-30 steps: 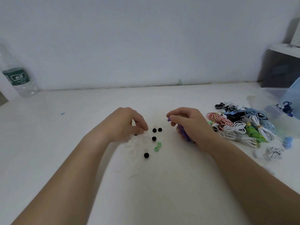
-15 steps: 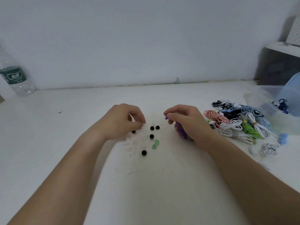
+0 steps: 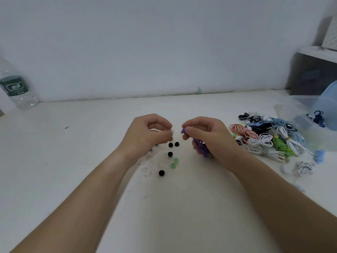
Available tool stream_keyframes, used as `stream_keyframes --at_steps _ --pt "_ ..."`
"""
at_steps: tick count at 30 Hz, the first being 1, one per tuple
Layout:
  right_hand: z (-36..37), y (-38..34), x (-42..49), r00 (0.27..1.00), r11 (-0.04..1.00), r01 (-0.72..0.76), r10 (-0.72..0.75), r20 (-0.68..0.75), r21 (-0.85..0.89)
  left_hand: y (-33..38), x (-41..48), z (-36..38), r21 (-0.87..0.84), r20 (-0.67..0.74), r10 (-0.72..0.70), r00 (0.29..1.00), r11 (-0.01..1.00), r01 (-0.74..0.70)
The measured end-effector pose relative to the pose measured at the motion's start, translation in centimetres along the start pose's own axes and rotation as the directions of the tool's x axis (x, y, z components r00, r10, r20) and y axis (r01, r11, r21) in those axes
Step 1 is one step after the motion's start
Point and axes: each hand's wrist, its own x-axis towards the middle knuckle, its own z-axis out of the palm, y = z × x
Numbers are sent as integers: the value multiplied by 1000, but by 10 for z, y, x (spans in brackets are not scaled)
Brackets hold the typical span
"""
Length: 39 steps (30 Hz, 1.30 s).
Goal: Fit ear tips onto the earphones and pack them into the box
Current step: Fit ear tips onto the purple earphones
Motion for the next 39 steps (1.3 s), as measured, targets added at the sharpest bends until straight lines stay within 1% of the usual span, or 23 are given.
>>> stream_keyframes --at_steps 4,10,15,20,29,39 --pt "1 -2 -3 1000 998 5 -6 19 62 1 -1 7 -82 27 -16 999 996 18" --pt "3 -2 -5 1000 1000 1 -1 12 21 -3 0 10 -252 63 -110 992 960 122" --pt "3 -4 -5 1000 999 17 -17 -1 51 0 -1 12 -345 102 -127 987 926 155" --pt "2 -4 -5 1000 999 12 -12 -6 49 2 -3 12 -383 126 -110 986 911 151" --pt "3 -3 -5 1000 998 25 -24 -18 61 1 -4 14 -376 91 -120 989 915 146" --pt "2 -2 -4 998 999 21 -19 -64 30 3 -4 15 -390 114 -113 987 909 149"
